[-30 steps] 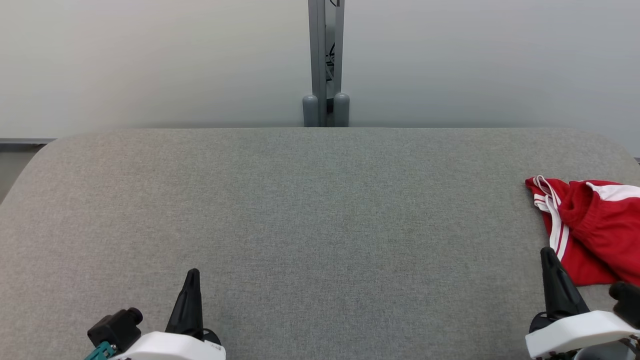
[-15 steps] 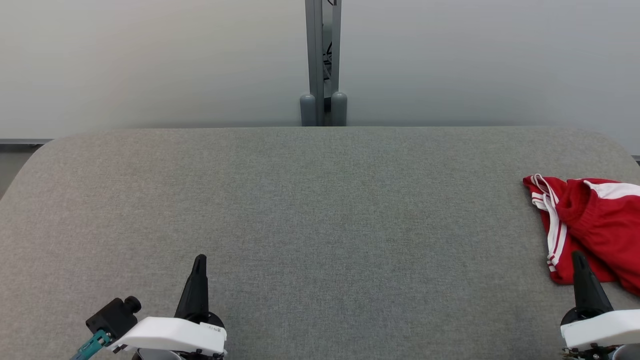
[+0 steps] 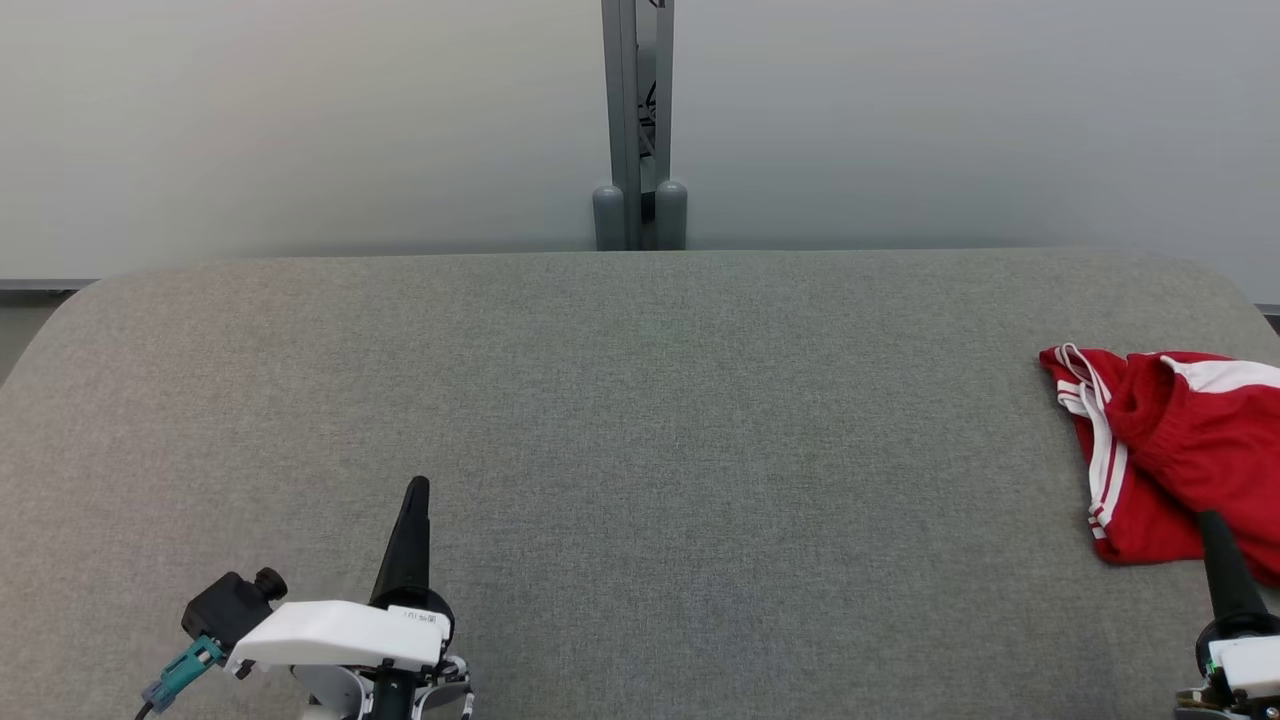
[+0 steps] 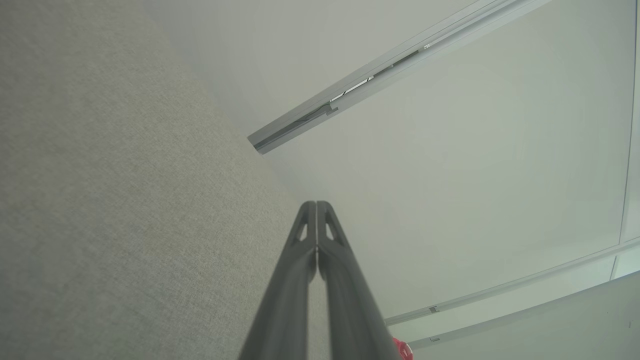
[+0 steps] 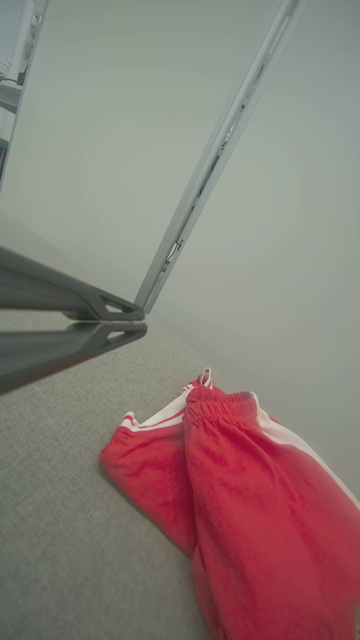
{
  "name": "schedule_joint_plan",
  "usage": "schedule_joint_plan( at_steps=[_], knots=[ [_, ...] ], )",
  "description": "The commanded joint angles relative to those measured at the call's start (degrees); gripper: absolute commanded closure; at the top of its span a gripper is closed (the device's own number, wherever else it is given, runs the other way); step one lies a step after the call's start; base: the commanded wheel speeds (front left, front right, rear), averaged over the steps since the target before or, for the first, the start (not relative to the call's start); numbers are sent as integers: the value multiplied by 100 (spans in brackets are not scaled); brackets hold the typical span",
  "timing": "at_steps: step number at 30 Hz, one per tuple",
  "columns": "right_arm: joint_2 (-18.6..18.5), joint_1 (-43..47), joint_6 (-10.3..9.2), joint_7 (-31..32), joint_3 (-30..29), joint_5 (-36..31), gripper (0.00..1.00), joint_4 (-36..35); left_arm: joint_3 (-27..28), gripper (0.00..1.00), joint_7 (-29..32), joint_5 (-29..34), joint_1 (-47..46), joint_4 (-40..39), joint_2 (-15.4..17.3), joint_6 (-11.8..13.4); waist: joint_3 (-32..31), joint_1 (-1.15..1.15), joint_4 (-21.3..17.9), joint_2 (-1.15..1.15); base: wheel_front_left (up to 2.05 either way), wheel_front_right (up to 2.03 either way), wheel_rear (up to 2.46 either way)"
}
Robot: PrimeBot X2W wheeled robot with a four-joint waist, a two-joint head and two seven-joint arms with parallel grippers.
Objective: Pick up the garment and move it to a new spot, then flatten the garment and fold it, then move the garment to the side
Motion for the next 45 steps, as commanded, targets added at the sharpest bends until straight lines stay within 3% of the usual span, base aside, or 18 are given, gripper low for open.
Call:
schedule_joint_plan(
  at_steps=[1,45],
  knots=[
    [-61,-23,2,70,-91,202,100,-82,-16,100,22,-168,-214,-40,22,-52,1,0,-3,0,0,0,0],
    [-86,12,2,1071,-1011,2860,100,-115,-328,100,253,-2310,-657,116,36,-316,46,0,-103,0,0,0,0]
  ],
)
